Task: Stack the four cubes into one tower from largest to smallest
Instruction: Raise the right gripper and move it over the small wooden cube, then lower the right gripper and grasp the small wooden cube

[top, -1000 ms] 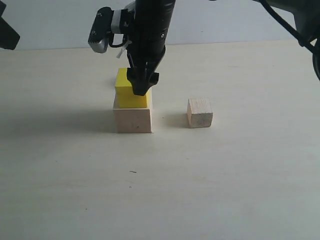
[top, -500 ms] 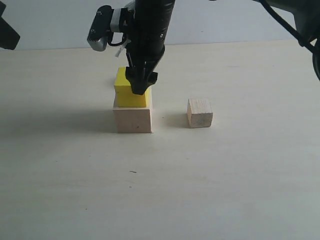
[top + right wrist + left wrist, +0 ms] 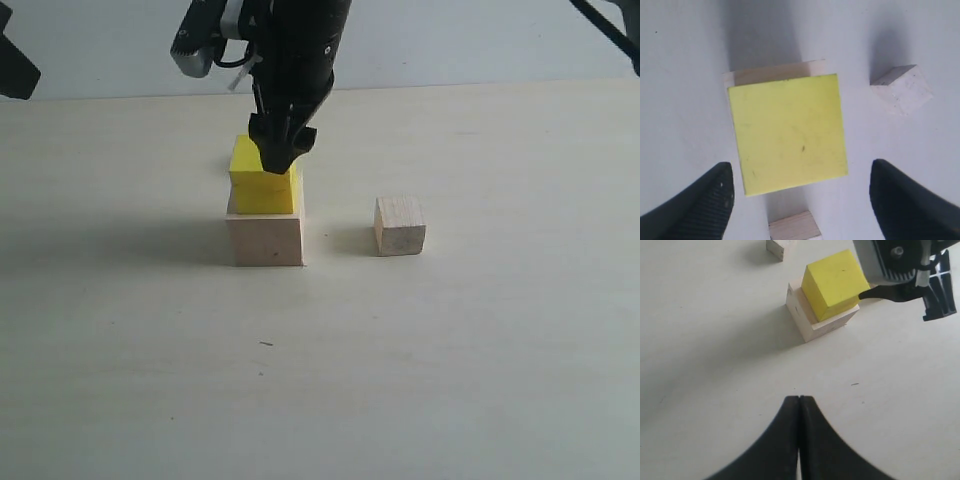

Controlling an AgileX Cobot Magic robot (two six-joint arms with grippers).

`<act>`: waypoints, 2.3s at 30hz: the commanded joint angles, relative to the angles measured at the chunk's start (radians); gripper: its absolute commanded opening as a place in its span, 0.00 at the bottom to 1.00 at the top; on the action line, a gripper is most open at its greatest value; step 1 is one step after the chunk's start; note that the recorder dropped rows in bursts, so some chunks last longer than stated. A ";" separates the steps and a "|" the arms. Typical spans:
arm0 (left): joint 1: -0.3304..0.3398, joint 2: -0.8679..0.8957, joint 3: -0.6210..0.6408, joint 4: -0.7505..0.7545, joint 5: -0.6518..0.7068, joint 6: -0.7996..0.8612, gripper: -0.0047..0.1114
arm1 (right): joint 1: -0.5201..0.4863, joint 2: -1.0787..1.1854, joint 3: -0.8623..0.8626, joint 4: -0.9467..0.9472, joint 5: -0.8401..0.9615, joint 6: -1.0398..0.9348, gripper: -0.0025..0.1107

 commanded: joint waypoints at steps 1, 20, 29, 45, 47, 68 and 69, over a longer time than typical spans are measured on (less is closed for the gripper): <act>0.001 -0.010 0.002 -0.009 -0.008 0.005 0.04 | 0.002 -0.051 0.000 0.006 0.007 0.053 0.65; 0.001 -0.010 0.002 -0.009 -0.023 0.005 0.04 | -0.024 -0.170 0.016 -0.022 0.007 0.562 0.02; 0.001 -0.010 0.002 -0.009 -0.023 0.005 0.04 | -0.082 -0.374 0.413 -0.093 -0.418 0.903 0.02; 0.001 0.119 0.003 -0.099 -0.113 0.005 0.04 | -0.082 -0.351 0.706 -0.371 -0.448 1.203 0.08; 0.001 0.134 0.003 -0.104 -0.114 0.005 0.04 | -0.082 -0.335 0.689 -0.387 -0.423 1.192 0.15; 0.001 0.151 0.003 -0.106 -0.108 0.015 0.04 | -0.082 -0.188 0.684 -0.387 -0.426 1.418 0.58; 0.001 0.151 0.003 -0.106 -0.105 0.015 0.04 | -0.082 -0.185 0.684 -0.387 -0.433 1.426 0.58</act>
